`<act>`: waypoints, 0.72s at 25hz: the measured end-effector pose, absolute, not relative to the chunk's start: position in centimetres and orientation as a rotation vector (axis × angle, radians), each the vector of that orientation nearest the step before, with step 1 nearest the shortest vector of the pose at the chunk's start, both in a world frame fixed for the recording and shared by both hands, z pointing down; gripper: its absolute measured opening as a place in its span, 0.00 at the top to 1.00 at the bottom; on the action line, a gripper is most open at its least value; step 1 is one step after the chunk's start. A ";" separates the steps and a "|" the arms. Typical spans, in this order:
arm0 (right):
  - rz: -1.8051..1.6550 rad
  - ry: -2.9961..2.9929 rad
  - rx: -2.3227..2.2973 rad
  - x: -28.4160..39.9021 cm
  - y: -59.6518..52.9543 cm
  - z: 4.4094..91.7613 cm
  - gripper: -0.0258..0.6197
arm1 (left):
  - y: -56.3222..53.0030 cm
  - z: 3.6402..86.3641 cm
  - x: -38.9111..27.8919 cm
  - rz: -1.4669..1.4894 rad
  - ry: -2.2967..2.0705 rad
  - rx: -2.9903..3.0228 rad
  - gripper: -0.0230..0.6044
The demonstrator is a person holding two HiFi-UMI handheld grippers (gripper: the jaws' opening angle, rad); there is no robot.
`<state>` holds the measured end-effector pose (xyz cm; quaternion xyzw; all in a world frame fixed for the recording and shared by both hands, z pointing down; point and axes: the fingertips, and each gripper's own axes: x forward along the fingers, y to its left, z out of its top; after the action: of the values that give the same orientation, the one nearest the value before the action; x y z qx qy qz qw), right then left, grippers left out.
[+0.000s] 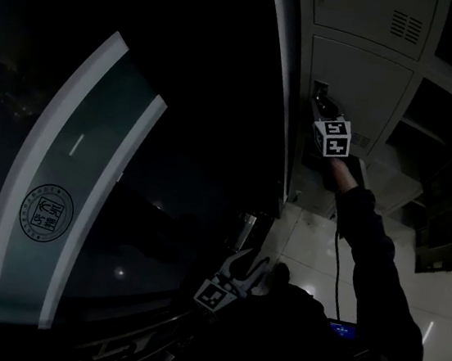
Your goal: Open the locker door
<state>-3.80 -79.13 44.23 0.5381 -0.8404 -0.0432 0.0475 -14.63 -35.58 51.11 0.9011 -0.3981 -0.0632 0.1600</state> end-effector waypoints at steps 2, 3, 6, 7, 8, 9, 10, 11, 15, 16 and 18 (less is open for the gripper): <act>-0.164 -2.494 1.718 -3.8 -80.1 44.6 0.92 | -36.4 51.4 -14.4 -0.180 -1.150 2.552 0.72; -0.179 -2.478 1.767 -3.8 -80.3 44.7 0.93 | -36.8 51.6 -14.3 -0.176 -1.150 2.543 0.72; -0.135 -2.515 1.866 -3.9 -80.7 44.6 0.92 | -37.5 51.9 -14.3 -0.172 -1.144 2.539 0.72; -0.103 -2.533 1.868 -3.9 -80.7 44.6 0.93 | -37.5 52.0 -14.4 -0.173 -1.142 2.540 0.72; -0.076 -2.549 1.854 -4.0 -80.6 44.6 0.93 | -37.5 52.1 -14.6 -0.173 -1.140 2.540 0.72; -0.057 -2.566 1.830 -4.0 -80.4 44.6 0.92 | -37.3 52.1 -14.7 -0.172 -1.136 2.541 0.72; -0.046 -2.584 1.801 -4.1 -80.0 44.5 0.92 | -37.1 52.1 -14.8 -0.171 -1.128 2.545 0.72; -0.044 -2.604 1.769 -4.3 -79.3 44.5 0.92 | -36.8 52.1 -14.8 -0.172 -1.115 2.552 0.72; -0.102 -2.699 1.612 -4.8 -72.5 44.5 0.91 | -34.5 52.0 -14.2 -0.200 -1.034 2.594 0.73; -0.130 -2.709 1.594 -4.5 -69.8 44.5 0.91 | -33.6 52.0 -14.1 -0.208 -1.011 2.609 0.73; -0.168 -2.690 1.648 -3.0 -63.8 44.8 0.89 | -31.3 52.0 -14.1 -0.216 -0.965 2.629 0.72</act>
<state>-2.96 -63.82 44.83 0.5216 -0.8515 -0.0533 -0.0086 -14.11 -31.28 51.97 0.9231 -0.3389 -0.0759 0.1653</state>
